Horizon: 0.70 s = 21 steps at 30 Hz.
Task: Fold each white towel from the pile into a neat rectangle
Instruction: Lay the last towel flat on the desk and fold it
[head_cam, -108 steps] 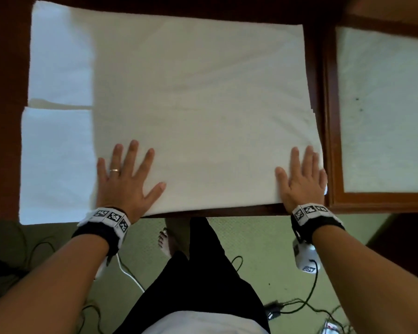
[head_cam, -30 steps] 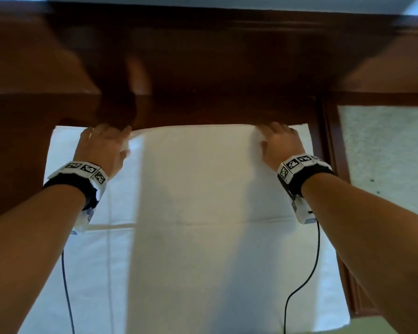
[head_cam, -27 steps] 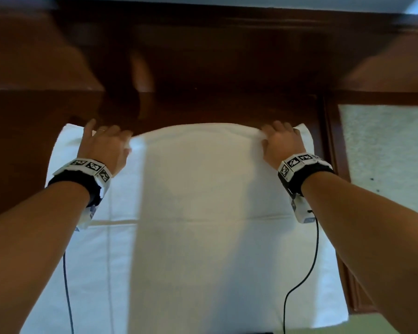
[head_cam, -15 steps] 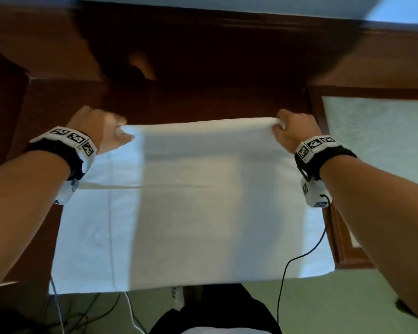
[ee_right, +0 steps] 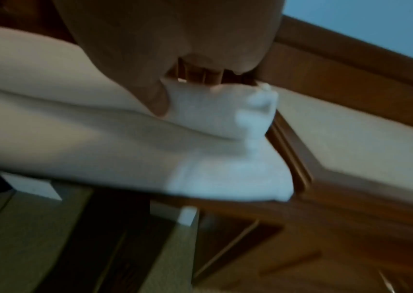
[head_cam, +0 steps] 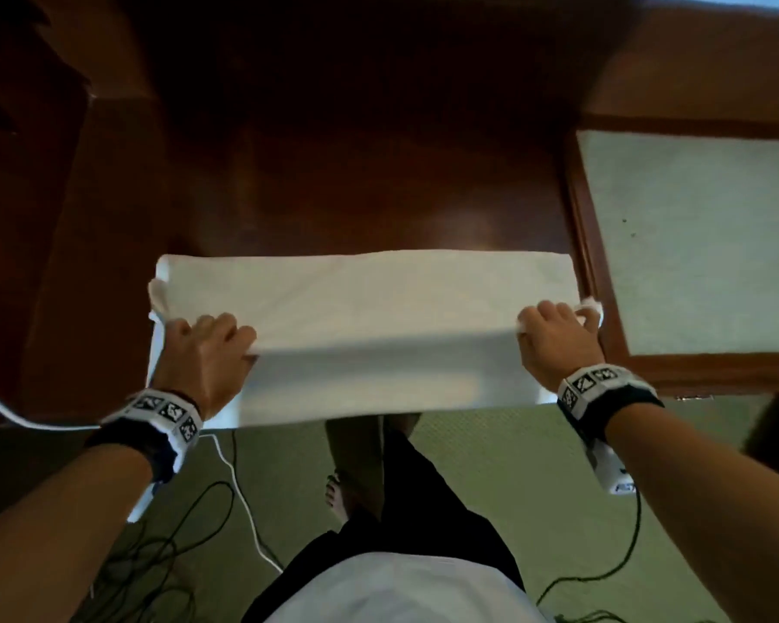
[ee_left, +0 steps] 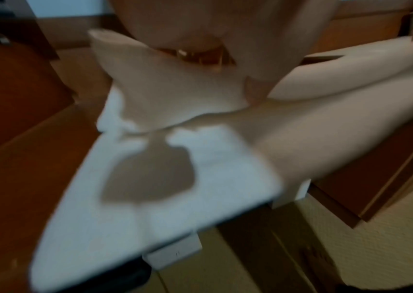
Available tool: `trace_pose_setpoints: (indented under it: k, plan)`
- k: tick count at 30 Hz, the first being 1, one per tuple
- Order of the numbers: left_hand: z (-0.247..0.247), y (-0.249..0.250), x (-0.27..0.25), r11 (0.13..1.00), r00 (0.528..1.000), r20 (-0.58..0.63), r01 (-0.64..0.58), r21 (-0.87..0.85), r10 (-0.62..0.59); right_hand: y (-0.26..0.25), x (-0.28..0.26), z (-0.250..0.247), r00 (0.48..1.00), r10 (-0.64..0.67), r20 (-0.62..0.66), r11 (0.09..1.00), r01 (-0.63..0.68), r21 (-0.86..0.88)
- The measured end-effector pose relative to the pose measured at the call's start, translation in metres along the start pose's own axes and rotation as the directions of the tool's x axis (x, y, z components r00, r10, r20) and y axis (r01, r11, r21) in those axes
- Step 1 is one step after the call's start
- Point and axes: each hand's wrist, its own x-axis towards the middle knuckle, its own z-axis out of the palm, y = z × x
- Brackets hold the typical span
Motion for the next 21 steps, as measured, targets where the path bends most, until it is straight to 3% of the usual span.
trace_pose_setpoints:
  k: [1, 3, 8, 12, 15, 17, 19, 21]
  plan:
    - [0.011, 0.007, -0.011, 1.0, 0.998, 0.064, 0.003, -0.016, -0.002, -0.002, -0.012, 0.011, 0.993, 0.036, 0.113, 0.999, -0.032, -0.041]
    - [0.025, 0.018, -0.025, 0.998, 0.989, 0.143, 0.049, -0.033, -0.044, -0.006, -0.032, 0.027, 0.972, 0.097, 0.214, 0.994, -0.083, -0.071]
    - [0.042, 0.031, -0.025, 0.984, 0.965, 0.248, 0.123, -0.127, -0.088, -0.007, -0.046, 0.043, 0.968, 0.064, 0.244, 0.994, -0.083, 0.07]
    - [0.055, 0.021, 0.008, 0.957, 0.951, 0.291, 0.18, -0.225, -0.11, 0.003, -0.005, 0.047, 0.941, 0.041, 0.337, 0.975, -0.111, 0.191]
    - [0.056, -0.002, 0.063, 0.945, 0.955, 0.282, 0.177, -0.277, -0.097, 0.017, 0.052, 0.043, 0.957, 0.012, 0.291, 0.963, -0.089, 0.253]
    - [0.052, -0.011, 0.084, 0.926, 0.973, 0.212, 0.156, -0.344, -0.086, 0.024, 0.076, 0.04, 0.974, 0.014, 0.224, 0.942, -0.088, 0.325]
    - [0.048, -0.009, 0.077, 0.903, 0.989, 0.103, 0.138, -0.408, -0.104, 0.029, 0.075, 0.041, 0.994, 0.067, 0.089, 0.899, -0.099, 0.427]
    - [0.047, 0.0, 0.056, 0.912, 0.996, 0.021, 0.092, -0.4, -0.091, 0.035, 0.056, 0.049, 0.998, 0.047, -0.037, 0.904, -0.027, 0.427]
